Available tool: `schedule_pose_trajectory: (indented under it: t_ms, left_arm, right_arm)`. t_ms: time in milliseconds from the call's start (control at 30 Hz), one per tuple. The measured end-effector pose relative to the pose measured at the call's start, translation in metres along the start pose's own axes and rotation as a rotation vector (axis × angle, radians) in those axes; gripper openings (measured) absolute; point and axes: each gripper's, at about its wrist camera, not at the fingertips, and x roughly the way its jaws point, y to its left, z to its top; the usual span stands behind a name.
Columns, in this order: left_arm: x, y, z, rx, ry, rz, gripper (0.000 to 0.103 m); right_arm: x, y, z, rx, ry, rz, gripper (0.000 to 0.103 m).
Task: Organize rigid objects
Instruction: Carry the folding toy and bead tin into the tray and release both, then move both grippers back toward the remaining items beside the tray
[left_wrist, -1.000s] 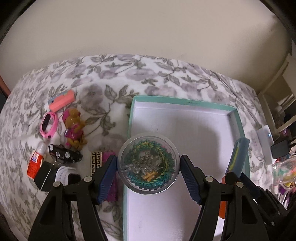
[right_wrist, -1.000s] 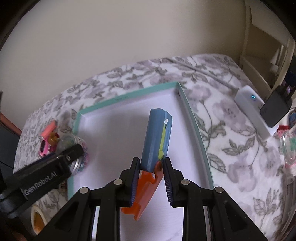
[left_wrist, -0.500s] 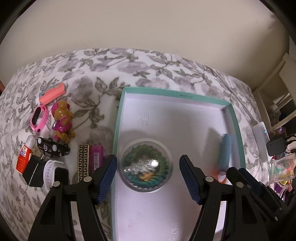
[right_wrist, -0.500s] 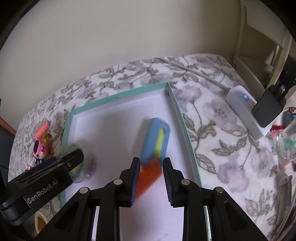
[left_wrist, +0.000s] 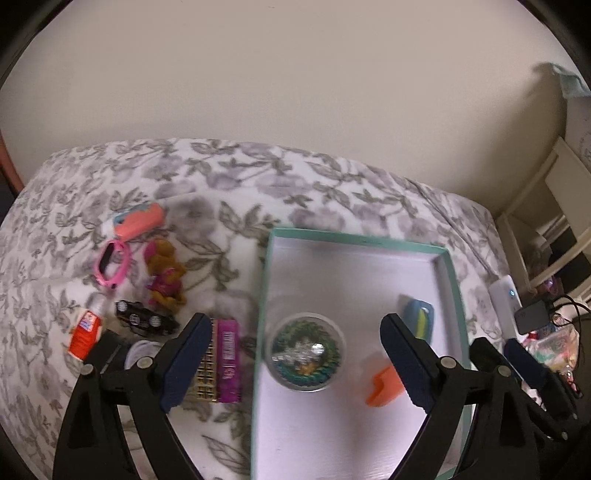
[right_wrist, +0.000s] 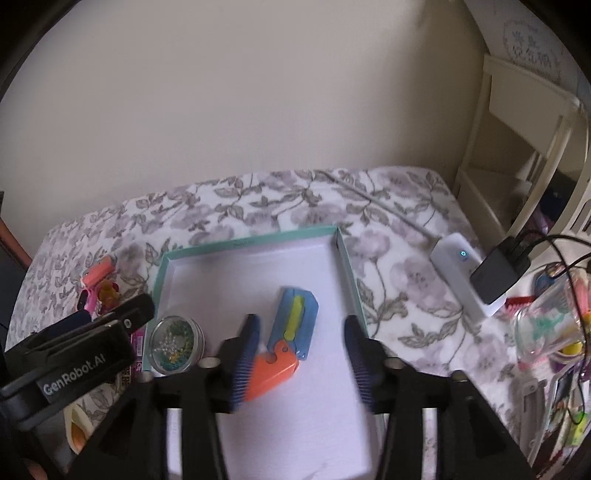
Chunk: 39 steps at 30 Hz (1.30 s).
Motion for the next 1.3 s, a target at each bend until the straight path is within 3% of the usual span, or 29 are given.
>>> schedule_pose_trajectory:
  t_ms: [67, 200, 433, 700, 967, 1100, 1300]
  left_arm:
    - [0.001, 0.008, 0.0, -0.015, 0.001, 0.025, 0.093]
    - [0.003, 0.021, 0.001, -0.038, 0.003, 0.049, 0.093]
    - [-0.002, 0.038, 0.005, -0.074, -0.007, 0.059, 0.093]
    - [-0.015, 0.053, 0.004, -0.133, 0.005, 0.05, 0.093]
    - [-0.057, 0.063, 0.004, -0.132, -0.044, 0.069, 0.093]
    - [-0.081, 0.091, 0.002, -0.156, -0.07, 0.13, 0.093]
    - [-0.11, 0.157, -0.008, -0.294, -0.072, 0.203, 0.093]
  right_arm:
    - [0.001, 0.001, 0.0, -0.008, -0.006, -0.005, 0.066]
    - [0.005, 0.003, -0.002, -0.013, -0.002, -0.004, 0.074]
    - [0.006, 0.007, -0.003, -0.029, -0.022, -0.001, 0.103]
    - [-0.001, 0.014, -0.003, -0.032, -0.039, 0.004, 0.103]
    - [-0.024, 0.033, -0.003, -0.065, -0.07, 0.016, 0.103]
    - [-0.042, 0.055, -0.002, -0.091, -0.096, 0.084, 0.103]
    - [-0.062, 0.105, -0.005, -0.139, -0.114, 0.224, 0.103]
